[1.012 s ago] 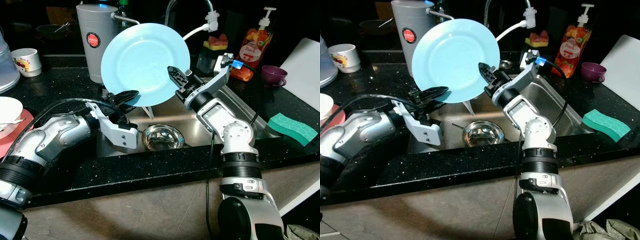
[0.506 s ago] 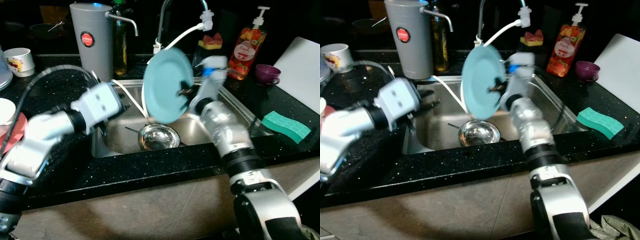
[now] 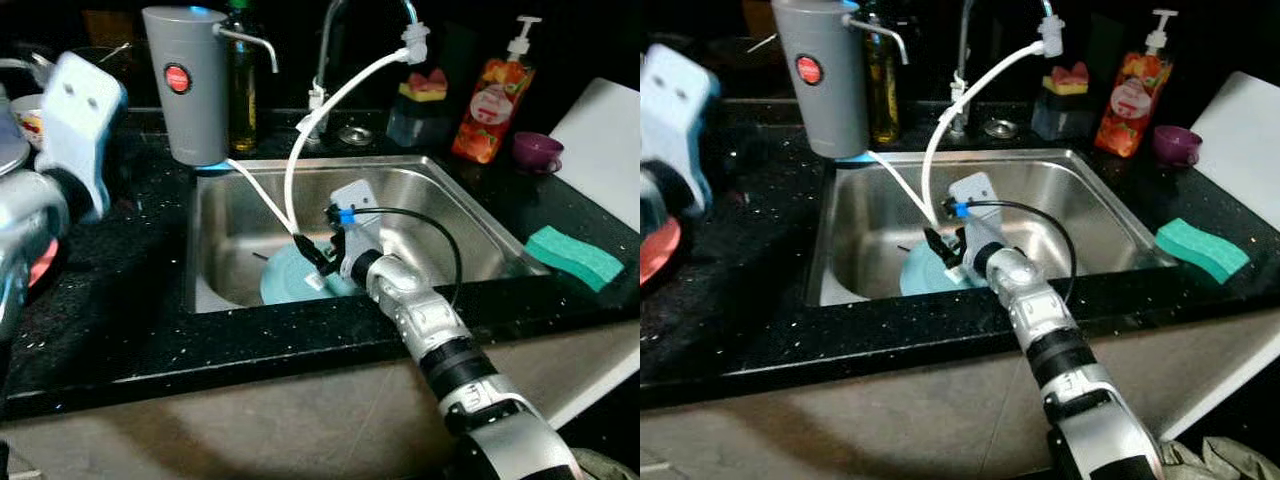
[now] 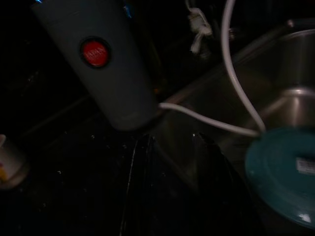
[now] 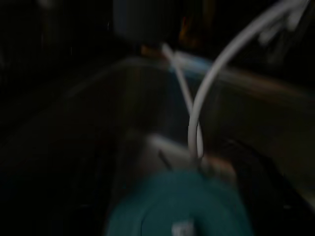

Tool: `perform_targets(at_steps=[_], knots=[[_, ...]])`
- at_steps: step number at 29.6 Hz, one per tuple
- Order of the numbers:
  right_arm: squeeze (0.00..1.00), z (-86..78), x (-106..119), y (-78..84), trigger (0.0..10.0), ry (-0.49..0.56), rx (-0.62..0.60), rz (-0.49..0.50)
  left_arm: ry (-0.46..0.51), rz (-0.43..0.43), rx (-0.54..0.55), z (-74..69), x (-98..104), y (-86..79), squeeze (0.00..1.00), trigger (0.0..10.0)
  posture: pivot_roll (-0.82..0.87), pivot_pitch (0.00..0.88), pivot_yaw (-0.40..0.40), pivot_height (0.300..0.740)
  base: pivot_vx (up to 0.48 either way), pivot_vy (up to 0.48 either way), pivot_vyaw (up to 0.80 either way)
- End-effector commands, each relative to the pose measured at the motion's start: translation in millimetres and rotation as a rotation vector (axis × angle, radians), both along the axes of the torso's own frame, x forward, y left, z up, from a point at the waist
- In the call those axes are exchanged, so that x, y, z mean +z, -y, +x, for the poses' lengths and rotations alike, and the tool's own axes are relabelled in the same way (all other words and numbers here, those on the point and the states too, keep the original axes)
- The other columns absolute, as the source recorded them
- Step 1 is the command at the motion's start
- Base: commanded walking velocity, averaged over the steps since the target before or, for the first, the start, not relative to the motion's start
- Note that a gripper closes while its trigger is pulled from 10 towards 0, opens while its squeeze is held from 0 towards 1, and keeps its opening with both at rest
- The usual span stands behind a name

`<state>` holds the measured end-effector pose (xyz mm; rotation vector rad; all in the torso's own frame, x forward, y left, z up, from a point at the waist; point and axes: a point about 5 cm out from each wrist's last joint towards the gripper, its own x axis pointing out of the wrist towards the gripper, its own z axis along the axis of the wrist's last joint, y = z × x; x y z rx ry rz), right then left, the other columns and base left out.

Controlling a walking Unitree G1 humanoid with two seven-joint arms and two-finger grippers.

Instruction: Kitchen organization

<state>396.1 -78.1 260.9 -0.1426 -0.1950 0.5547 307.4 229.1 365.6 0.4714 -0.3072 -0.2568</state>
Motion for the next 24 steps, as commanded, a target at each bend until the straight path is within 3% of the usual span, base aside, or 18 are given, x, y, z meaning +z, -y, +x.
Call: perform_targets(at_steps=[1,2,5,7,10,24], knots=[[0.76,-2.1,15,3.1,10.0,0.065,0.002,0.043,-0.007,0.031,-0.032,-2.8,-2,11.5,0.00,10.0,0.28,0.151,-0.111,0.740,0.000,0.000,0.00],[0.00,-4.6,22,2.8,10.0,0.095,0.012,0.059,-0.017,0.027,-0.031,-2.8,-4,14.2,0.00,10.0,0.27,0.148,-0.113,0.740,0.000,0.000,0.00],[0.00,-7.7,30,2.6,10.0,0.126,0.020,0.077,-0.023,0.026,-0.026,-2.5,-6,15.9,0.00,10.0,0.27,0.148,-0.113,0.740,0.000,0.000,0.00],[0.00,-19.2,48,1.7,10.0,0.205,0.053,0.130,-0.038,0.019,-0.025,-3.3,-11,20.0,0.00,10.0,0.27,0.143,-0.115,0.740,0.000,0.000,0.00],[0.00,-31.2,57,0.7,10.0,0.263,0.086,0.146,-0.049,0.007,-0.054,-7.2,-16,27.0,0.00,10.0,0.27,0.143,-0.115,0.740,0.000,0.000,0.00],[0.00,-53.2,56,3.6,10.0,0.305,0.155,0.137,-0.043,0.033,-0.066,-16.4,-25,35.7,0.00,10.0,0.26,0.144,-0.137,0.740,0.000,0.000,0.00]])
